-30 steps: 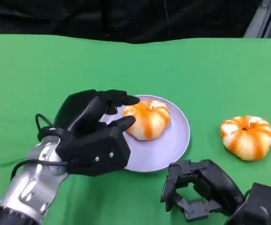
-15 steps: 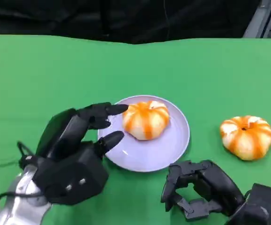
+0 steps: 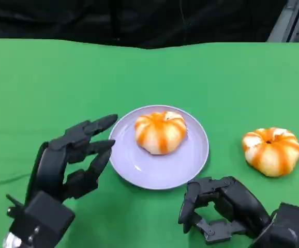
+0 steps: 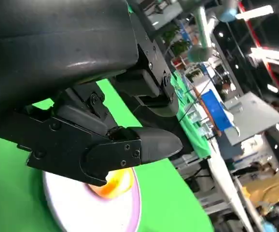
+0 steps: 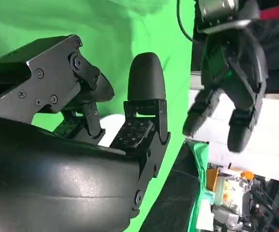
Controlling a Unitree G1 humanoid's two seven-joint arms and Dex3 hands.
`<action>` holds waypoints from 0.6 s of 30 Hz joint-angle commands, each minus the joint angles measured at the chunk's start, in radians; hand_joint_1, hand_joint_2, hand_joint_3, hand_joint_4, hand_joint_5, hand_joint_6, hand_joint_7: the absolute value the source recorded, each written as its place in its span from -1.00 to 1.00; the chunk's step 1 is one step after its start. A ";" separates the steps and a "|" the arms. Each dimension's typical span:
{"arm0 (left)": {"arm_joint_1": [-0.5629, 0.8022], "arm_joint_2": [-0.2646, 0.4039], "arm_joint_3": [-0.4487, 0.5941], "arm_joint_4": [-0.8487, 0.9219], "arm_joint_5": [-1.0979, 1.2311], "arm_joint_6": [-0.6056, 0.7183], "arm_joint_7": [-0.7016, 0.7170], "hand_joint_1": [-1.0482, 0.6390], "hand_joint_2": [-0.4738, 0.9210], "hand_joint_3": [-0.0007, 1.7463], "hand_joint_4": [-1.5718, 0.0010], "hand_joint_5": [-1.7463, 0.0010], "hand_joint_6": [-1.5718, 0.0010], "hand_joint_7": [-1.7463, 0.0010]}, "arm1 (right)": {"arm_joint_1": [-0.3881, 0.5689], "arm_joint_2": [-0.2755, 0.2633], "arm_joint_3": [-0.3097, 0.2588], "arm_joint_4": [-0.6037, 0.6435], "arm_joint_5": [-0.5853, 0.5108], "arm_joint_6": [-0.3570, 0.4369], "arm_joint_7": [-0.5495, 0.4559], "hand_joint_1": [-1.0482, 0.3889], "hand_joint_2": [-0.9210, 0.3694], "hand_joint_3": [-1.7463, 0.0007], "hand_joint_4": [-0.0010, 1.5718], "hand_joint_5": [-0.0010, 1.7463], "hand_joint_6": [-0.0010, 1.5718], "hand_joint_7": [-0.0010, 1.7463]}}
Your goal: Grasp the bread from the table and place it into the plate.
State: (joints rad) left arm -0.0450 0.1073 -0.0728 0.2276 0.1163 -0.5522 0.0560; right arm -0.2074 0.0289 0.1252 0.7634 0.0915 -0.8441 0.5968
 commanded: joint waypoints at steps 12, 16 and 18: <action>0.090 -0.030 0.009 0.107 -0.077 -0.164 -0.087 -0.52 1.00 -0.37 -0.38 0.95 0.02 0.98 | 0.002 -0.014 -0.009 -0.013 0.007 0.006 -0.012 0.65 -0.41 -0.32 0.25 0.52 0.20 0.27; 0.101 -0.043 0.003 0.160 -0.054 -0.222 -0.082 -0.52 1.00 -0.38 -0.44 0.93 -0.01 0.97 | -0.002 -0.012 -0.014 -0.003 0.003 -0.014 -0.022 0.64 -0.41 -0.31 0.25 0.52 0.20 0.28; 0.101 -0.048 0.001 0.176 -0.045 -0.238 -0.081 -0.52 1.00 -0.39 -0.47 0.92 -0.06 0.95 | -0.004 -0.013 -0.016 0.002 -0.004 -0.020 -0.036 0.62 -0.41 -0.30 0.25 0.51 0.20 0.27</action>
State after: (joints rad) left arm 0.0488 0.0561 -0.0736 0.3824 0.0591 -0.7549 -0.0246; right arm -0.2074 0.0292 0.1216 0.7609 0.0902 -0.8475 0.5779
